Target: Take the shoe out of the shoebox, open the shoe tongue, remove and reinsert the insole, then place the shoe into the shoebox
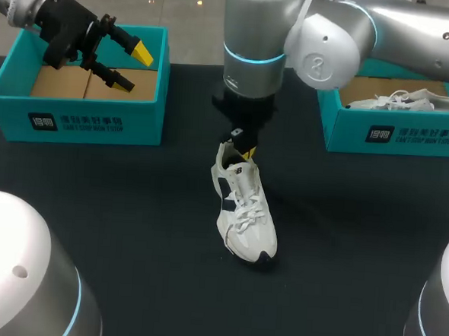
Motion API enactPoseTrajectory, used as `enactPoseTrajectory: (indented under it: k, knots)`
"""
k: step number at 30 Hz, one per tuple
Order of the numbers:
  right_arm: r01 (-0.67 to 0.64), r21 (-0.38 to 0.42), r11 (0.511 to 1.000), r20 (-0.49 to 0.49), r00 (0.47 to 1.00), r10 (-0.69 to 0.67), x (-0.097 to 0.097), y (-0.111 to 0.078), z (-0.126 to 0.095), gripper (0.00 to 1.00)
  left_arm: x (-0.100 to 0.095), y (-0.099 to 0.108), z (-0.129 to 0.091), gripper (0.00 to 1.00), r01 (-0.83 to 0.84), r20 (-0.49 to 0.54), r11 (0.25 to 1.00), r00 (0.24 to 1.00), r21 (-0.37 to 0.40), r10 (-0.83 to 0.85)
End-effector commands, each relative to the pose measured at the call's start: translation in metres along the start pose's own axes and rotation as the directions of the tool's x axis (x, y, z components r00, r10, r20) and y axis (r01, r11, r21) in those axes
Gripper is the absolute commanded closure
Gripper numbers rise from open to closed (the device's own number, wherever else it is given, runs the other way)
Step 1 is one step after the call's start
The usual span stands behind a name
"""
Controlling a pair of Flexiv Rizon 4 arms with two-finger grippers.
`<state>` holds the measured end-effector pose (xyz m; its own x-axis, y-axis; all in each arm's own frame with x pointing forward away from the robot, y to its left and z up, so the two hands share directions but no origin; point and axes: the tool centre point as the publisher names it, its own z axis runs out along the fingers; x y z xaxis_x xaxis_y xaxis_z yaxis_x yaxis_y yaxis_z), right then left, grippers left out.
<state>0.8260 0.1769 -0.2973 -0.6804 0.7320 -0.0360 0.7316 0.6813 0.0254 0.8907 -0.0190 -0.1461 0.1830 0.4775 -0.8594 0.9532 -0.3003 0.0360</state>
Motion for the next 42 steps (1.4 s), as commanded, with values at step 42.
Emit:
enactPoseTrajectory:
  k: [42]
  knots:
    - [0.729, 0.008, 0.684, 0.219, 0.666, -0.713, -0.021, 0.049, 0.011, 0.9, 0.0, 0.0, 0.0, 0.0, 0.0, -0.003, 1.0, 1.0, 0.001, 0.0]
